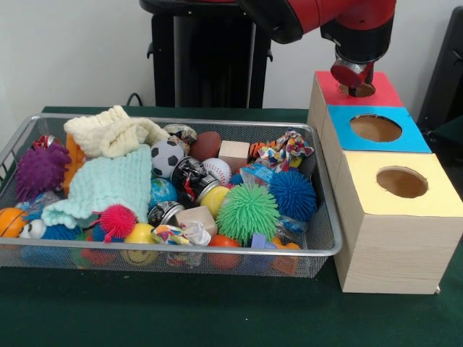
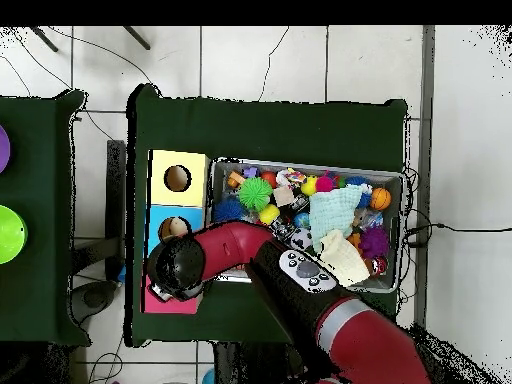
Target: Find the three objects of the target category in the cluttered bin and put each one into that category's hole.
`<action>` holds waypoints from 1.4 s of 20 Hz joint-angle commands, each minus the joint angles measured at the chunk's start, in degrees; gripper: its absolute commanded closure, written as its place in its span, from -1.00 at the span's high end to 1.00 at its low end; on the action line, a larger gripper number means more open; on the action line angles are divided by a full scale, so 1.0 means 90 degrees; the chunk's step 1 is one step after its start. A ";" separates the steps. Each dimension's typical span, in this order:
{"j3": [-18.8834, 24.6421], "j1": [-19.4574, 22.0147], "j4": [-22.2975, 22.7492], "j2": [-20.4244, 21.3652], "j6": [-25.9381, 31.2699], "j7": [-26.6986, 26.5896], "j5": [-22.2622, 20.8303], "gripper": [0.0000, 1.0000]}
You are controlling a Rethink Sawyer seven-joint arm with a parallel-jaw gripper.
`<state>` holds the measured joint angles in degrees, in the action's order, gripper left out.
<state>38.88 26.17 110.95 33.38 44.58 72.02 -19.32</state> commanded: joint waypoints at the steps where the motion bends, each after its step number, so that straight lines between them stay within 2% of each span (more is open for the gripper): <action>1: -0.0186 0.0071 -0.0472 -0.0148 0.0571 -0.0314 -0.0424 1.00; 5: -0.0219 0.0061 -0.0480 -0.0122 0.0602 -0.0286 -0.0428 1.00; 11: -0.0162 0.0132 -0.0459 0.0074 0.0282 -0.0088 -0.0336 1.00; 15: -0.0170 0.0082 -0.0590 0.0137 0.0536 -0.0125 -0.0295 1.00; 28: -0.0222 -0.0012 -0.0729 0.0150 0.0739 -0.0164 -0.0344 1.00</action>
<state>38.86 26.02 110.93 33.80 44.88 72.02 -19.44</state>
